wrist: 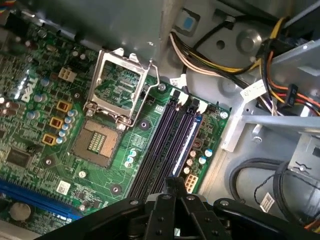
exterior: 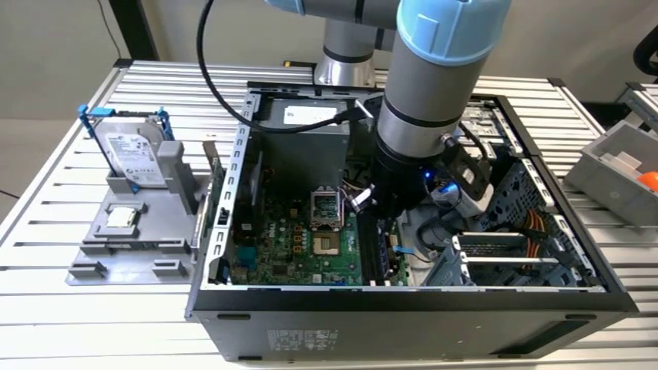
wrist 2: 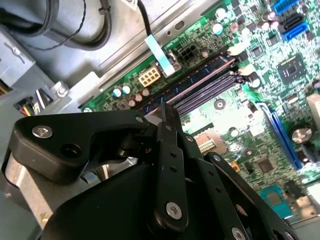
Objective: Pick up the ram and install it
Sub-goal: 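Press down the ram until it locks into place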
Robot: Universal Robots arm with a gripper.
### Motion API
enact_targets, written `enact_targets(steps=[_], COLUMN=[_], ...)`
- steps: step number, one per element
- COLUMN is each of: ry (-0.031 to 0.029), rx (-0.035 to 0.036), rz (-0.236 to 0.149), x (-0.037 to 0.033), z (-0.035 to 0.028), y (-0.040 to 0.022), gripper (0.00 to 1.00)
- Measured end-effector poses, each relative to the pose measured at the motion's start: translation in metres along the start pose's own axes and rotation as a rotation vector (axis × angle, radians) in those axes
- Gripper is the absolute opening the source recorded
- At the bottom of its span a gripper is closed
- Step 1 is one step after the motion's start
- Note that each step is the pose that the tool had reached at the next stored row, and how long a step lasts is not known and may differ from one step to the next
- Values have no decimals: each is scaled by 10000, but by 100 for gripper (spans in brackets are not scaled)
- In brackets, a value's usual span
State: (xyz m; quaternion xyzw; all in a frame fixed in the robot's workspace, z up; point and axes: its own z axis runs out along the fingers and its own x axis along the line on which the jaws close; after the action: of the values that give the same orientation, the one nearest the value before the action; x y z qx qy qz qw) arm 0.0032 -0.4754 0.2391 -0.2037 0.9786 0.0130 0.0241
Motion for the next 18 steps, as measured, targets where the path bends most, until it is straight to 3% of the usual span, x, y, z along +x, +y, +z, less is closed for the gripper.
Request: enact_targets(steps=[18], ry=[44], rx=[-130], rz=[-2433], x=[-14], z=[0], y=[-2], gripper=[0])
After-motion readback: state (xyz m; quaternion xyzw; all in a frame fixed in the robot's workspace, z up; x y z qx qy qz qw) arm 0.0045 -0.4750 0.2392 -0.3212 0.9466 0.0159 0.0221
